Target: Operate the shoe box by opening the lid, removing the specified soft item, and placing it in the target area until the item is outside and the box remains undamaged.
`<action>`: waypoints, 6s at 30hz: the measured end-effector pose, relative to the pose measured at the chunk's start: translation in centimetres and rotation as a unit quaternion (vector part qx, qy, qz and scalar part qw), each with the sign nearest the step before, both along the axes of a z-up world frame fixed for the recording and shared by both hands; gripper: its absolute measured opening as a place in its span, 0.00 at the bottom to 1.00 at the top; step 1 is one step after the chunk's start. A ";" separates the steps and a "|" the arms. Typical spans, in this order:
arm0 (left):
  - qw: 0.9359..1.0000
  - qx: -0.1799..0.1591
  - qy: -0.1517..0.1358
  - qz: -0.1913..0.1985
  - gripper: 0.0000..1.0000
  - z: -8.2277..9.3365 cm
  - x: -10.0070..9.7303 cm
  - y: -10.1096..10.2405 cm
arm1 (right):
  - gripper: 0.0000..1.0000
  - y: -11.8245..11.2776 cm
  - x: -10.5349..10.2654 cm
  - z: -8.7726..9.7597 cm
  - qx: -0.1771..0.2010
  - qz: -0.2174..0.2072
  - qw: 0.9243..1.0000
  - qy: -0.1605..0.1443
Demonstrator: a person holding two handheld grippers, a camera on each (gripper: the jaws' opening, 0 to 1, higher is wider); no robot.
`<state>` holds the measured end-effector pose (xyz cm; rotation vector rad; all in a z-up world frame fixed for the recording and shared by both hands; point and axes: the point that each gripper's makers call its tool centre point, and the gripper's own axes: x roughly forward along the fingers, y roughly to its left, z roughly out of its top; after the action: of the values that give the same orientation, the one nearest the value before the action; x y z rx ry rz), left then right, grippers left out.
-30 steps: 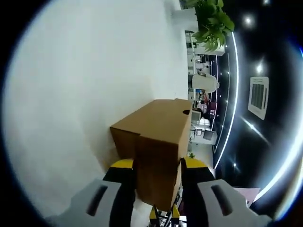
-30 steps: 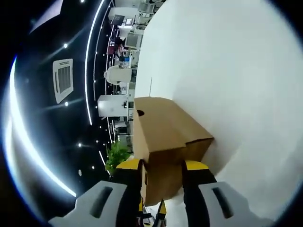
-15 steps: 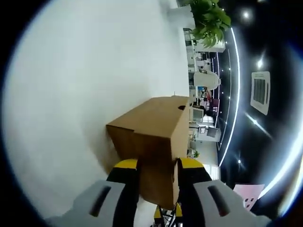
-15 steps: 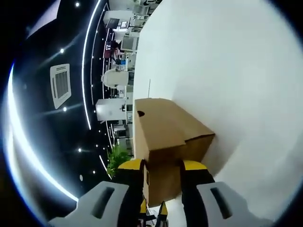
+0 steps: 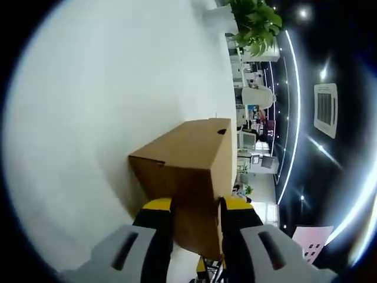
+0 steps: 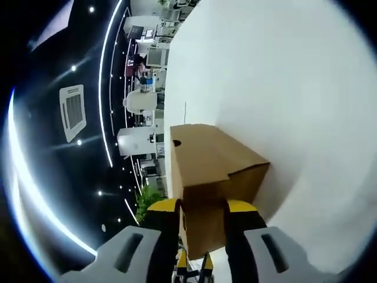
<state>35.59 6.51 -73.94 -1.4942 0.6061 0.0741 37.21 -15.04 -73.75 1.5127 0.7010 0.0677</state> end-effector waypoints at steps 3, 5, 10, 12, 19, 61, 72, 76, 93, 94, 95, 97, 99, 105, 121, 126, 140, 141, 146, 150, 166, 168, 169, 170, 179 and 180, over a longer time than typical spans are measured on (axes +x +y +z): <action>1.000 0.005 0.001 -0.005 0.30 0.2 -0.1 -0.1 | 0.26 0.1 -0.1 0.1 -0.005 -0.004 1.000 -0.003; 1.000 0.005 0.001 -0.006 0.29 0.5 -0.1 -0.1 | 0.26 0.1 0.0 0.3 -0.003 -0.004 1.000 -0.001; 1.000 0.006 0.005 -0.010 0.29 0.7 0.0 -0.1 | 0.26 0.0 0.1 0.6 -0.003 -0.001 1.000 0.004; 1.000 0.011 0.004 -0.013 0.29 0.9 -0.1 -0.1 | 0.26 0.1 0.0 0.8 -0.002 -0.005 1.000 0.006; 1.000 0.007 0.001 -0.007 0.29 1.2 0.0 0.0 | 0.26 0.1 0.1 1.5 -0.012 -0.011 1.000 0.014; 0.986 0.072 -0.082 -0.125 0.50 6.1 0.4 -1.4 | 0.35 1.6 -0.1 5.1 -0.143 0.116 0.973 -0.138; 0.990 0.035 -0.091 -0.105 0.57 7.1 0.5 -1.8 | 0.59 3.1 -0.5 5.8 -0.237 0.180 0.933 -0.201; 0.990 0.009 -0.110 -0.089 0.75 8.0 0.9 -1.8 | 0.64 3.5 -1.0 5.6 -0.268 0.206 0.915 -0.221; 0.981 0.022 -0.163 -0.107 0.62 10.5 1.8 -1.4 | 0.83 1.9 -2.2 4.0 -0.471 0.283 0.789 -0.274; 0.980 0.024 -0.164 -0.108 0.62 10.6 1.7 -1.6 | 0.84 1.4 -2.2 3.7 -0.487 0.277 0.785 -0.264; 0.980 0.027 -0.164 -0.109 0.62 10.6 1.7 -1.8 | 0.86 1.0 -2.4 3.4 -0.499 0.275 0.782 -0.255; 0.980 0.028 -0.167 -0.109 0.63 10.7 1.6 -1.9 | 0.88 0.3 -3.1 2.3 -0.509 0.289 0.782 -0.215; 0.980 0.024 -0.169 -0.106 0.62 11.0 1.6 -1.9 | 0.86 0.2 -3.1 2.0 -0.516 0.291 0.777 -0.213; 0.978 0.030 -0.171 -0.116 0.63 11.2 1.4 -2.2 | 0.70 -1.3 -2.9 1.4 -0.554 0.293 0.757 -0.187; 0.972 0.057 -0.179 -0.139 0.66 11.1 1.2 -2.4 | 0.65 -1.1 0.8 2.2 -0.568 0.252 0.762 -0.182; 0.967 0.079 -0.183 -0.159 0.68 10.5 0.9 -2.7 | 0.63 -0.8 2.3 2.9 -0.580 0.250 0.753 -0.186; 0.950 0.108 -0.227 -0.186 0.65 11.2 1.2 -2.9 | 0.69 -0.2 4.2 5.7 -0.607 0.213 0.724 -0.250; 0.945 0.116 -0.235 -0.193 0.64 11.4 1.1 -3.0 | 0.69 -0.1 4.1 5.7 -0.605 0.214 0.725 -0.250; 0.921 0.168 -0.251 -0.245 0.66 10.8 -0.5 -3.7 | 0.68 0.2 4.7 6.3 -0.613 0.211 0.714 -0.262; 0.902 0.225 -0.254 -0.266 0.66 9.9 -0.7 -3.5 | 0.67 0.4 5.4 7.3 -0.617 0.201 0.709 -0.276; 0.802 0.388 -0.267 -0.367 0.63 7.4 -1.2 -2.9 | 0.70 0.5 6.8 7.6 -0.629 0.213 0.696 -0.273; 0.785 0.403 -0.266 -0.388 0.60 7.0 -1.5 -3.0 | 0.70 0.7 7.1 8.0 -0.630 0.206 0.696 -0.277; 0.779 0.413 -0.263 -0.392 0.58 6.8 -1.5 -2.8 | 0.69 0.8 7.2 8.0 -0.630 0.206 0.695 -0.278; 0.770 0.428 -0.262 -0.394 0.57 6.6 -1.4 -2.4 | 0.69 0.9 7.3 8.1 -0.634 0.208 0.690 -0.281; 0.714 0.500 -0.253 -0.420 0.57 5.1 -0.5 -1.3 | 0.74 1.4 8.3 8.4 -0.650 0.216 0.669 -0.288; 0.712 0.503 -0.254 -0.420 0.58 5.1 -0.4 -1.2 | 0.73 1.3 8.4 8.4 -0.650 0.216 0.669 -0.288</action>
<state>35.21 5.32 -68.79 -0.0470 0.5808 -0.6192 45.57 -13.69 -65.36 -0.1270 0.3630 0.3152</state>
